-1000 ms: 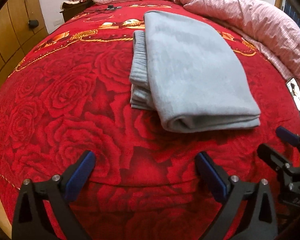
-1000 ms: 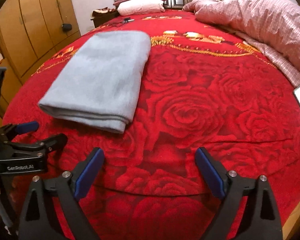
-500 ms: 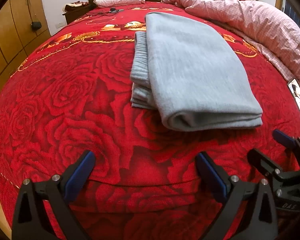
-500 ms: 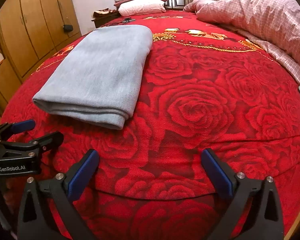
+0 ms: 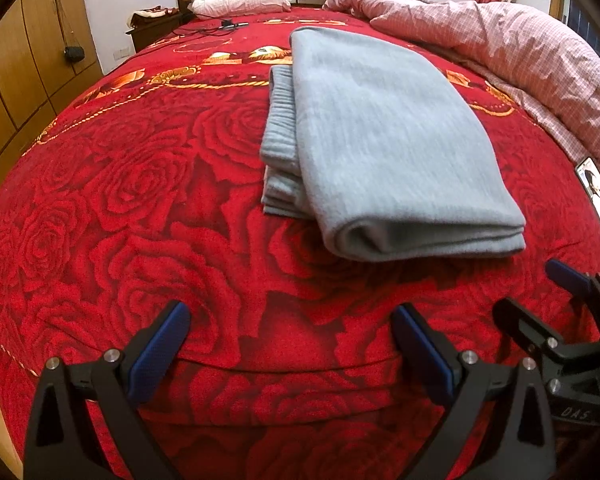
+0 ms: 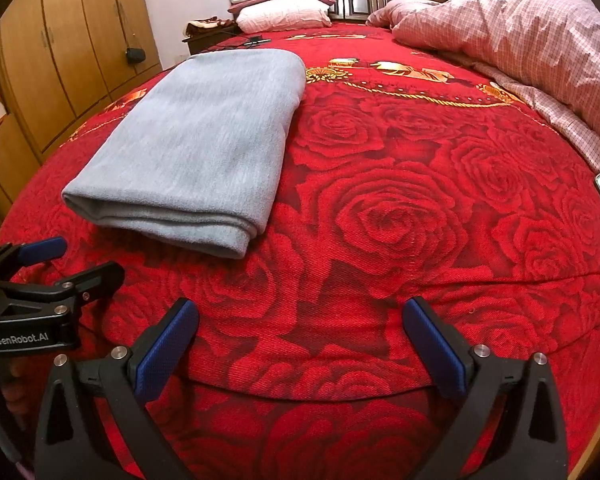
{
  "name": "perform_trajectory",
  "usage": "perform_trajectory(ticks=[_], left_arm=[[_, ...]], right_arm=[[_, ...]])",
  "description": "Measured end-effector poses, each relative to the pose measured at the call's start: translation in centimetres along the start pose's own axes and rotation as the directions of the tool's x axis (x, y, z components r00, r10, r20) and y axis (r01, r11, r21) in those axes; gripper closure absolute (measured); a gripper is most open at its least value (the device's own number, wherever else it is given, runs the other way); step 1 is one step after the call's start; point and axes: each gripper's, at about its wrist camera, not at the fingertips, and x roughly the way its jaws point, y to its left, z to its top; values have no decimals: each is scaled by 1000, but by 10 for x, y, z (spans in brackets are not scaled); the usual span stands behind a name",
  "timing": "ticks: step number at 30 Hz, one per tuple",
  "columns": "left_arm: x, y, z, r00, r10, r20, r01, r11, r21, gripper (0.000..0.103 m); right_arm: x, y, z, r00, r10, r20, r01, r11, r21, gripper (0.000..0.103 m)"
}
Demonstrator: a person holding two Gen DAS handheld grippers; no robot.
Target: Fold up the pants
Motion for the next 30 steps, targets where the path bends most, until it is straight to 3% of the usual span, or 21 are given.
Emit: perform_trajectory(ticks=[30], left_arm=[[0, 0, 0, 1000, 0, 0, 0, 1000, 0, 0]], right_arm=[[-1, 0, 0, 1000, -6, 1, 6, 1000, -5, 0]])
